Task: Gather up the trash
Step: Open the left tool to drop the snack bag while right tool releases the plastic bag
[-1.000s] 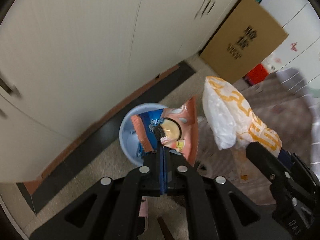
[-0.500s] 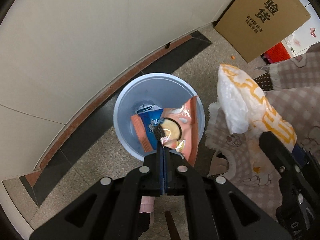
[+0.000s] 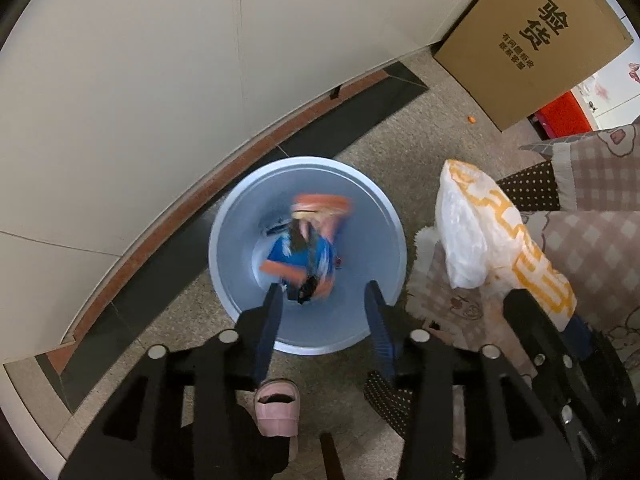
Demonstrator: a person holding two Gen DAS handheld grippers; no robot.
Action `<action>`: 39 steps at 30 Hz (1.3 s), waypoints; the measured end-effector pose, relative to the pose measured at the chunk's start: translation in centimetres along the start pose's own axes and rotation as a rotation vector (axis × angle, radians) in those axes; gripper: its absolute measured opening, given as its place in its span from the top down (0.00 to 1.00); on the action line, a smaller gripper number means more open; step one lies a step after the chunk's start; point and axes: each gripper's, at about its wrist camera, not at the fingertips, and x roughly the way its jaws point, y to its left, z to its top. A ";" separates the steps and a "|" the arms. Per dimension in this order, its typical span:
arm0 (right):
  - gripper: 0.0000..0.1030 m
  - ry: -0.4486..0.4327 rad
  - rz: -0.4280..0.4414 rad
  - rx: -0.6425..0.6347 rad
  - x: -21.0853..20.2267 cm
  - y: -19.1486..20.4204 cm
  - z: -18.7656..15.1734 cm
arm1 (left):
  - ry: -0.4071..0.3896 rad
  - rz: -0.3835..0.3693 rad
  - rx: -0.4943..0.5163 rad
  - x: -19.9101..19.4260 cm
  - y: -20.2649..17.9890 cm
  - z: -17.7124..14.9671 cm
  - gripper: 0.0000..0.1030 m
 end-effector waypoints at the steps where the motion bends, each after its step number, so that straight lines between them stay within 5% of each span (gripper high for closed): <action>1: 0.61 0.004 0.004 0.003 0.0 0.0 -0.1 | 0.004 -0.002 -0.003 0.0 0.1 -0.1 0.56; 26: 0.61 0.035 0.054 0.001 1.7 0.9 0.5 | -0.042 0.004 -0.082 -3.0 3.7 -1.9 0.46; 39: 0.57 -0.007 0.091 -0.006 1.1 2.8 1.4 | -0.103 0.067 -0.110 -5.1 5.7 -2.5 0.39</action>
